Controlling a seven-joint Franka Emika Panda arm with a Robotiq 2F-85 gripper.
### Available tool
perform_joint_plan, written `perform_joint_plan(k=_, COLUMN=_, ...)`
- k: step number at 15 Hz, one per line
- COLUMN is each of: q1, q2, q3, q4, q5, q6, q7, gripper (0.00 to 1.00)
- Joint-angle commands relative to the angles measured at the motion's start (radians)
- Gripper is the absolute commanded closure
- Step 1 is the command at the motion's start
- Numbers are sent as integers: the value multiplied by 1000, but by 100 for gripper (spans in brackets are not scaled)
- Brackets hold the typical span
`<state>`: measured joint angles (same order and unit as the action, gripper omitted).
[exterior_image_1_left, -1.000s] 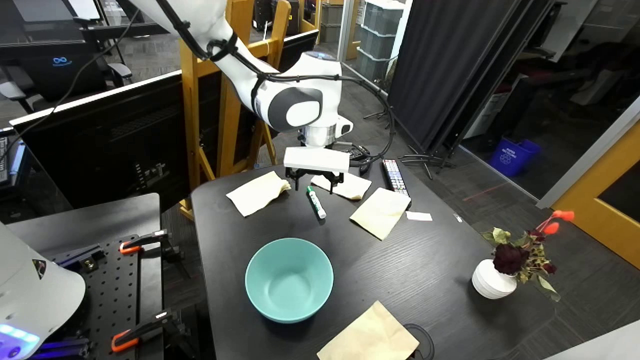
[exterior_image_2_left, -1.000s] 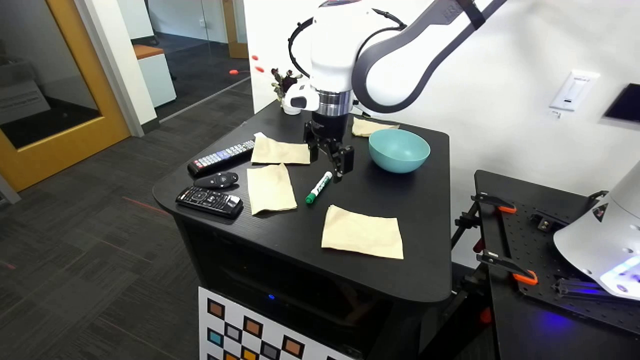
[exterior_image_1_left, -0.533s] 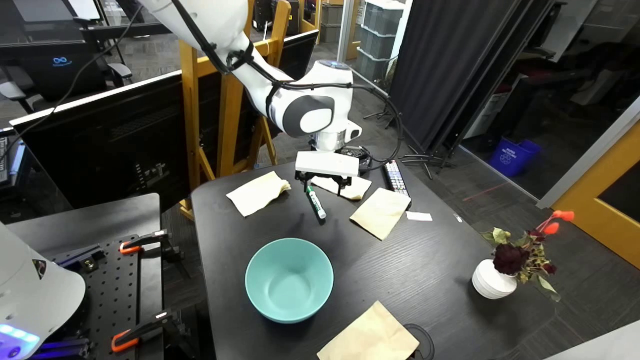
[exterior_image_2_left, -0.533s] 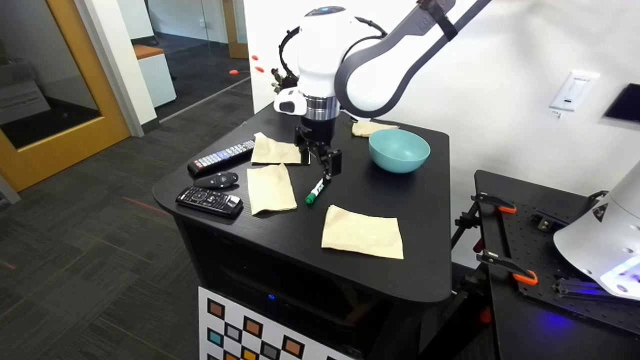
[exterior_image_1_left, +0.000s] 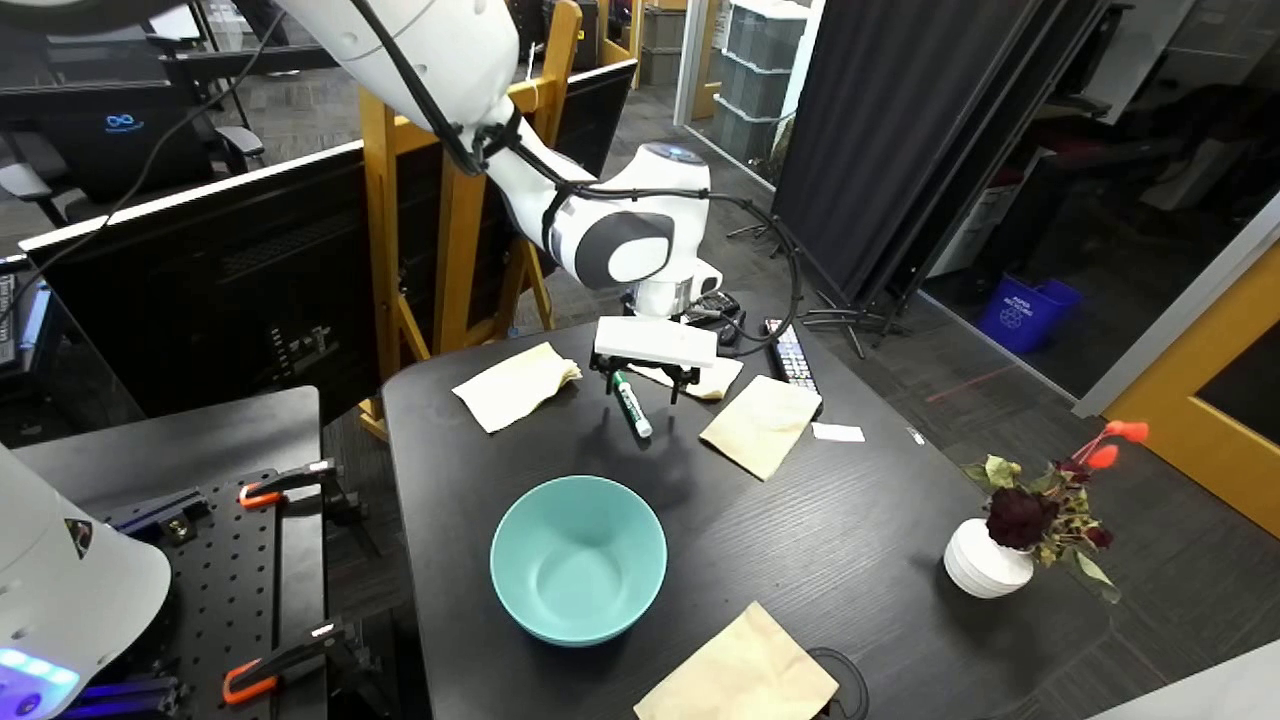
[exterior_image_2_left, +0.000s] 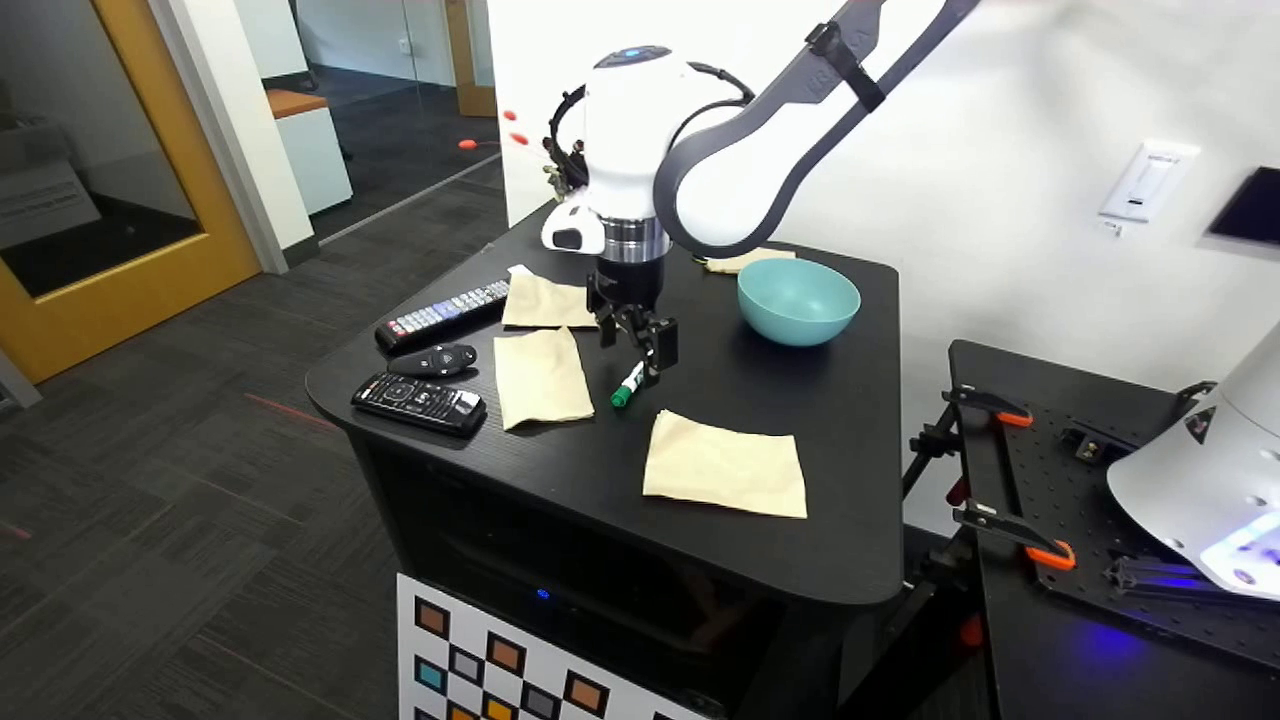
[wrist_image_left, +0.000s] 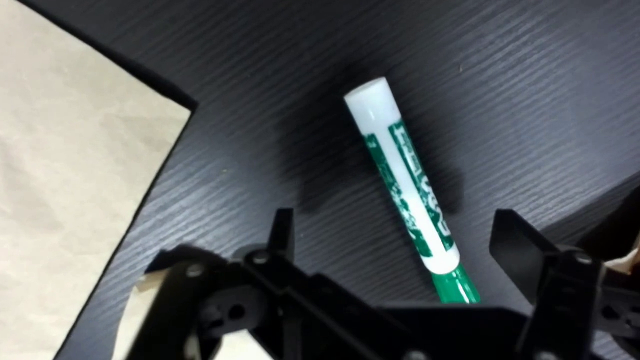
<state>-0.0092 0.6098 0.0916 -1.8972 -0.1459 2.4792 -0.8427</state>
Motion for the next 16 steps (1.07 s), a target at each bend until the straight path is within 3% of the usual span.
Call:
perform_joint_plan(k=1, q1=-9, q2=20, q3=11, q4=45, q5=-19, q6=-58, q7=-5, gripper=0)
perform_joint_plan(k=2, q1=-9, q2=22, q3=11, q4=48, q5=-19, q6=-62, q7=-5, gripper=25)
perform_joint_plan(k=4, q1=-9, q2=26, q3=11, q4=60, q5=-17, q6=-79, q7=-3, gripper=34)
perform_joint_plan(k=12, q1=-8, q2=27, q3=10, q4=87, q5=-16, q6=-110, q7=-2, gripper=95)
perform_joint_plan(k=13, q1=-5, q2=26, q3=7, q4=86, q5=-19, q6=-112, q7=2, gripper=100)
perform_joint_plan(k=16, q1=11, q2=-8, q3=-12, q4=60, q5=-35, q6=-113, q7=52, gripper=95)
